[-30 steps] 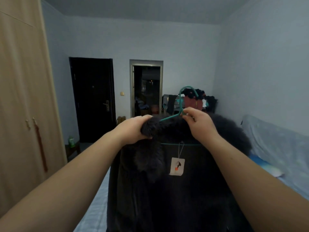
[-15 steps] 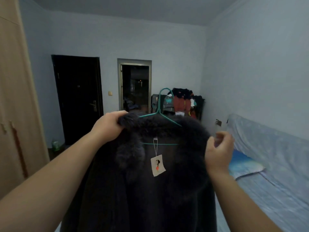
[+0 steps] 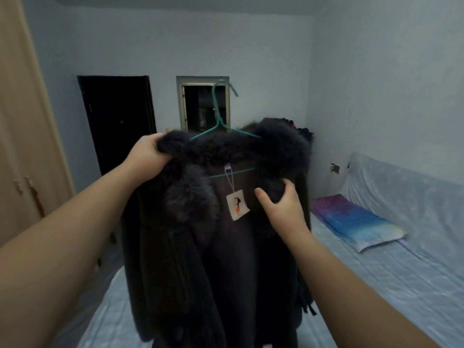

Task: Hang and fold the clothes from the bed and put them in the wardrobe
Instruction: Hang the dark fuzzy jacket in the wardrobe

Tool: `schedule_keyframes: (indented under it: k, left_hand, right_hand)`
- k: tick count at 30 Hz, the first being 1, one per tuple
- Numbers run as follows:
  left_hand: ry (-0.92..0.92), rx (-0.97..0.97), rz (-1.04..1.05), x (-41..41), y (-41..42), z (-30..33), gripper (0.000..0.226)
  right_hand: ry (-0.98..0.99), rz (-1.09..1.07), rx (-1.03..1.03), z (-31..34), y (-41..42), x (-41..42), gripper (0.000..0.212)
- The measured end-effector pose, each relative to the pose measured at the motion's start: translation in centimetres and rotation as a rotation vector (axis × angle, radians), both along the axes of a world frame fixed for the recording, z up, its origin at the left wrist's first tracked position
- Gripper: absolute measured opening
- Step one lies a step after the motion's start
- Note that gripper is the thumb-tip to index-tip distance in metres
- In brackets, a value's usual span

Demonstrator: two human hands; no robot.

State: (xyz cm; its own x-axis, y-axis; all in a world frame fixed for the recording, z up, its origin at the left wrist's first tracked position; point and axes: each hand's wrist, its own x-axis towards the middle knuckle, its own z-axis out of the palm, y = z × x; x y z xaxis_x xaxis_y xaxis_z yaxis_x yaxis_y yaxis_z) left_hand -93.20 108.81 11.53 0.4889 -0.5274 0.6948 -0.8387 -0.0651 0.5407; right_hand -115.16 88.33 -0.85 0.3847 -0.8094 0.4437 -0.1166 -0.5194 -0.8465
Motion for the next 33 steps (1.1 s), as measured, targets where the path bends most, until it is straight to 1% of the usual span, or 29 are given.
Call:
schedule_keyframes:
  k: [1, 2, 3, 5, 7, 8, 9, 12, 13, 14, 17, 20, 22, 23, 24, 25, 26, 27, 28, 29, 30, 31, 32, 33]
  left_hand:
    - [0.000, 0.000, -0.015, -0.2, 0.0, 0.3, 0.029]
    - [0.001, -0.001, -0.029, -0.5, -0.1, 0.6, 0.030]
    - [0.000, 0.000, -0.035, -0.7, -0.3, 0.9, 0.030]
    - [0.000, 0.009, -0.017, -1.3, -0.7, 1.2, 0.029]
    - [0.019, 0.035, 0.025, -1.2, -1.0, 0.9, 0.026]
    - [0.033, 0.043, 0.049, -1.0, -1.1, 0.5, 0.024]
    - [0.051, 0.055, 0.071, -0.6, -1.0, 0.2, 0.022]
    - [0.122, 0.014, 0.074, -0.3, -0.9, -0.5, 0.022]
    - [0.147, -0.020, 0.053, -0.3, -0.9, -0.5, 0.023]
    - [0.168, -0.042, 0.026, -0.4, -0.9, -0.5, 0.024]
    - [0.183, -0.038, -0.031, -1.1, -0.9, 0.2, 0.025]
    - [0.181, -0.025, -0.040, -1.6, -1.0, 0.9, 0.024]
    - [0.211, -0.027, -0.049, -1.6, -0.9, 1.4, 0.024]
    - [0.242, -0.029, -0.058, -1.5, -0.9, 1.6, 0.024]
    - [0.273, -0.032, -0.066, -1.5, -0.8, 1.9, 0.023]
    - [0.298, -0.040, -0.064, -1.4, -0.8, 2.0, 0.022]
    - [0.321, -0.052, -0.059, -1.4, -0.7, 2.1, 0.023]
    - [0.344, -0.065, -0.059, -1.5, -0.7, 2.2, 0.024]
    - [0.368, -0.076, -0.065, -1.5, -0.7, 2.2, 0.026]
    - [0.386, -0.081, -0.074, -1.7, -0.7, 2.1, 0.027]
    - [0.399, -0.085, -0.081, -2.0, -0.7, 2.1, 0.028]
    - [0.407, -0.085, -0.089, -2.2, -0.7, 2.1, 0.029]
    - [0.416, -0.084, -0.098, -2.4, -0.7, 2.2, 0.029]
    - [0.424, -0.083, -0.107, -2.5, -0.7, 2.2, 0.028]
  right_hand:
    - [0.020, 0.077, 0.124, 0.8, -0.1, 0.7, 0.091]
    - [-0.010, 0.127, 0.223, 1.7, 0.0, 1.3, 0.090]
    - [-0.054, 0.142, 0.280, 2.1, -0.3, 2.0, 0.082]
    - [-0.142, 0.178, 0.321, 3.3, -0.2, 2.7, 0.056]
    - [-0.251, 0.323, 0.367, 4.6, 0.4, 2.8, 0.034]
    - [-0.332, 0.418, 0.406, 5.3, 0.6, 2.8, 0.027]
    - [-0.431, 0.493, 0.462, 5.9, 0.6, 2.7, 0.026]
    - [-0.674, 0.661, 0.630, 7.4, 0.4, 2.3, 0.040]
    - [-0.670, 0.696, 0.649, 7.2, 0.3, 2.3, 0.043]
    - [-0.588, 0.695, 0.647, 6.6, 0.3, 2.4, 0.043]
    - [-0.169, 0.668, 0.607, 3.7, 0.8, 2.5, 0.037]
    - [0.003, 0.633, 0.583, 2.4, 1.2, 2.7, 0.031]
    - [0.120, 0.493, 0.493, 2.5, 1.7, 2.5, 0.039]
    - [0.125, 0.375, 0.408, 2.2, 1.9, 2.5, 0.045]
    - [0.048, 0.231, 0.291, 1.6, 2.0, 2.5, 0.048]
    - [-0.105, 0.100, 0.145, 1.1, 2.5, 2.1, 0.046]
    - [-0.274, 0.033, -0.033, 0.8, 3.2, 1.5, 0.040]
    - [-0.388, 0.010, -0.216, 0.6, 4.0, 0.9, 0.035]
    - [-0.426, 0.026, -0.368, 0.3, 4.4, 0.7, 0.034]
    - [-0.377, 0.064, -0.515, -0.1, 4.7, 1.0, 0.034]
    - [-0.291, 0.137, -0.609, -0.5, 4.8, 1.5, 0.036]
    - [-0.173, 0.260, -0.588, -0.9, 4.8, 2.4, 0.038]
    - [-0.047, 0.407, -0.437, -1.1, 5.0, 3.0, 0.042]
    - [0.090, 0.557, -0.257, -1.4, 5.3, 3.6, 0.050]
